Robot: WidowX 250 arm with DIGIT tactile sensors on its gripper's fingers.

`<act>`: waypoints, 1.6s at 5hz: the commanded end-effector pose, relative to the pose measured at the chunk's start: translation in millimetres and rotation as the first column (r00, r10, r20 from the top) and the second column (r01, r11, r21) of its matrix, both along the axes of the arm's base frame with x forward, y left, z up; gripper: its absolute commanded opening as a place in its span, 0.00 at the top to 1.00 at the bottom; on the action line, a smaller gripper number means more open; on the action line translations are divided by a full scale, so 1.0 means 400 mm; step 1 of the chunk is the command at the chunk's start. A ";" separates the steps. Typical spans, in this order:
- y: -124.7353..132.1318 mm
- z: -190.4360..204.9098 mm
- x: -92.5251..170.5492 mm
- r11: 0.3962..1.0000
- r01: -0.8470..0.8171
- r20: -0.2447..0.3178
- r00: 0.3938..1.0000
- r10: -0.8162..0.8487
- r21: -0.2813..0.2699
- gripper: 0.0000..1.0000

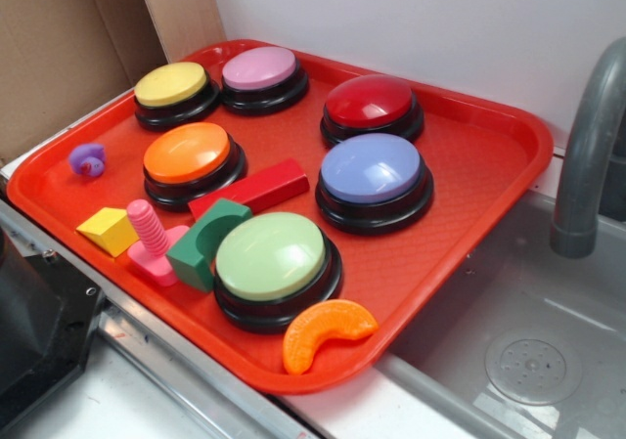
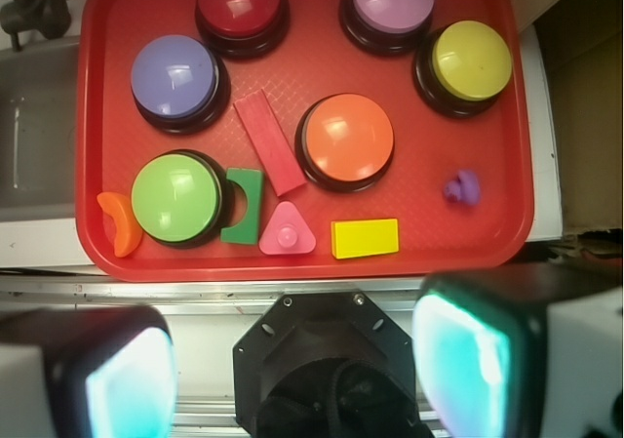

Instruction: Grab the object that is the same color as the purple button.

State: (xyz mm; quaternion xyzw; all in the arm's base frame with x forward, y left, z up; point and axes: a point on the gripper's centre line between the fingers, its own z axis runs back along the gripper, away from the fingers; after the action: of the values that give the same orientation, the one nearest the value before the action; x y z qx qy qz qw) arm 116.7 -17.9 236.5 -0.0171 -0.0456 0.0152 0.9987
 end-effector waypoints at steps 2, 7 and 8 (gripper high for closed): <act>0.055 -0.039 -0.010 0.999 0.013 0.058 0.998 -0.011 -0.036 0.00; 0.331 -0.319 0.066 0.955 -0.262 0.172 0.956 0.237 0.139 0.00; 0.359 -0.377 0.085 0.924 -0.327 0.174 0.939 0.296 0.196 0.00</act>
State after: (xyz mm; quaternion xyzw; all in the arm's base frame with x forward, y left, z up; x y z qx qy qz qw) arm 149.5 119.9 77.5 0.0914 -0.1060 0.1700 0.9755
